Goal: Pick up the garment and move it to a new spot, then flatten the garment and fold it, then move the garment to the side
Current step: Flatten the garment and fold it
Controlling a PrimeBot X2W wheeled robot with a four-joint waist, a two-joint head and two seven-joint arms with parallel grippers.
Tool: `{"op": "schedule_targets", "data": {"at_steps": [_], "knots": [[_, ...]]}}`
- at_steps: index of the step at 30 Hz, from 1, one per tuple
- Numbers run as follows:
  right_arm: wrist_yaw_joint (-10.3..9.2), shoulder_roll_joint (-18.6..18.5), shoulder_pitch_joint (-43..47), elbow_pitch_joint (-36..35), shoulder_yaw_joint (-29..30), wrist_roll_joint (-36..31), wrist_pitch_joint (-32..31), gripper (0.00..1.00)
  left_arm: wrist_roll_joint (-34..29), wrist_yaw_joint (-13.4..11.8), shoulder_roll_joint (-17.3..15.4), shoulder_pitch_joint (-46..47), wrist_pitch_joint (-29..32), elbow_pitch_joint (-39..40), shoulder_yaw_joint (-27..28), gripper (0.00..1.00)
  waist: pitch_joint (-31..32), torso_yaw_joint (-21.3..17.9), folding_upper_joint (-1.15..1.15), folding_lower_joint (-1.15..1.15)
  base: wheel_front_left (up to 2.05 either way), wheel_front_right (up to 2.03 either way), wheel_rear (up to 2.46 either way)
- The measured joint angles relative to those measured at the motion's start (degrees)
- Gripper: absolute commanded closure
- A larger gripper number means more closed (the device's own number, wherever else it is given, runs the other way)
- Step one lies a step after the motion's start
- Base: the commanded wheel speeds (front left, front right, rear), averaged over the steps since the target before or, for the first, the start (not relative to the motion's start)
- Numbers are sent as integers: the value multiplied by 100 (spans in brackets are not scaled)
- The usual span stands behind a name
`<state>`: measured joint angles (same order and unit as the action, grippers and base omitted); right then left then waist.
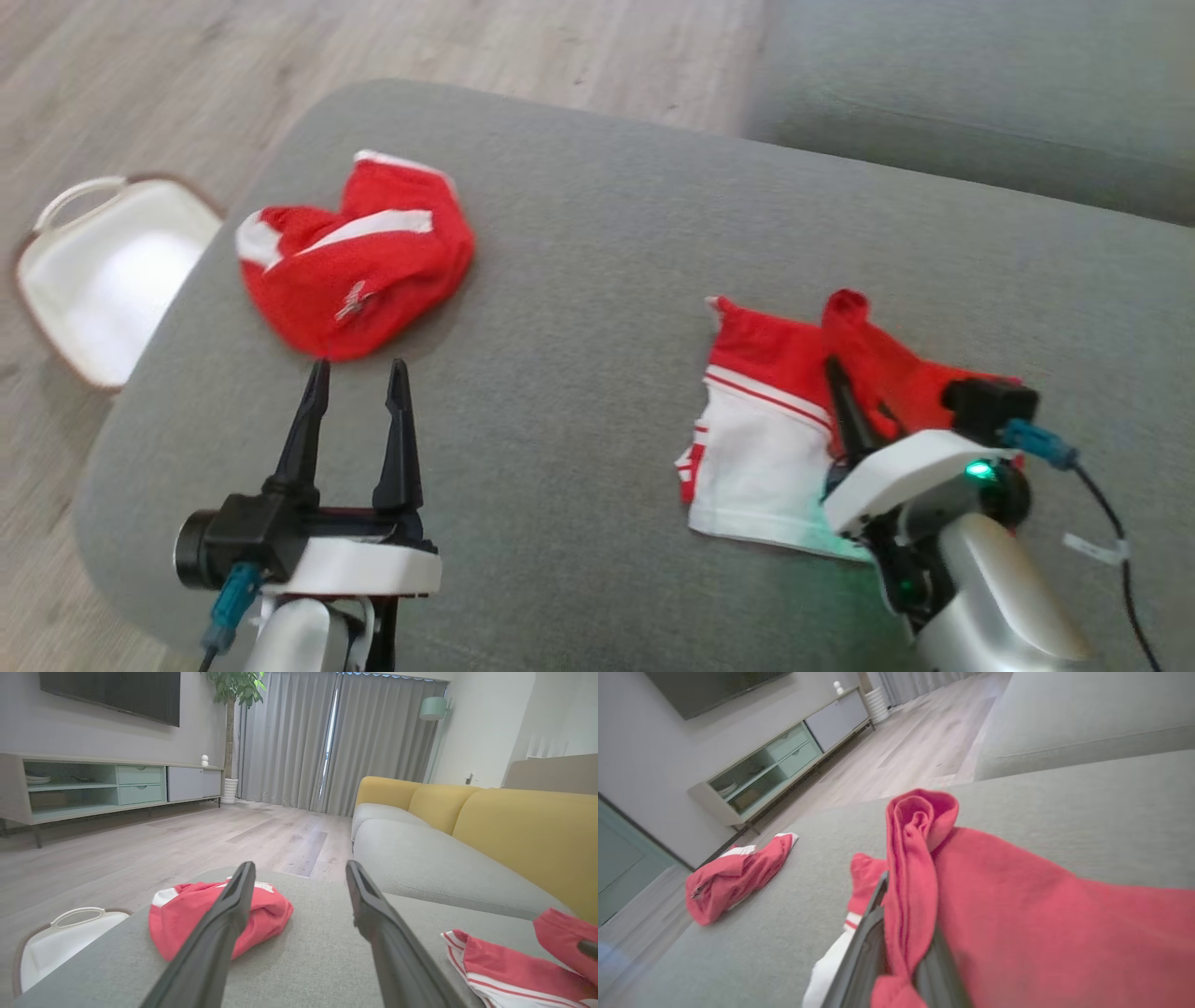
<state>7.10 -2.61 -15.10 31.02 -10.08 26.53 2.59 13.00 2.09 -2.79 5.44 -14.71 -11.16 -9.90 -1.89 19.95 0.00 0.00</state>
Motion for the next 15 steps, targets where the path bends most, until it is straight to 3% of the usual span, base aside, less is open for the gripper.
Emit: {"op": "schedule_targets", "data": {"at_steps": [13,14,15], "knots": [[0,-40,-486,848,-1230,1077,327,100,32,-58,0,39,0,-38,-93,0,-261,422,0,1,0,0,0],[0,-69,-525,848,-1435,1184,322,34,87,-58,0,41,0,-43,-100,0,-270,423,0,1,0,0,0],[0,-70,-556,850,-1540,1350,321,0,156,-59,0,42,0,-51,-102,0,-277,417,0,1,0,0,0]]}}
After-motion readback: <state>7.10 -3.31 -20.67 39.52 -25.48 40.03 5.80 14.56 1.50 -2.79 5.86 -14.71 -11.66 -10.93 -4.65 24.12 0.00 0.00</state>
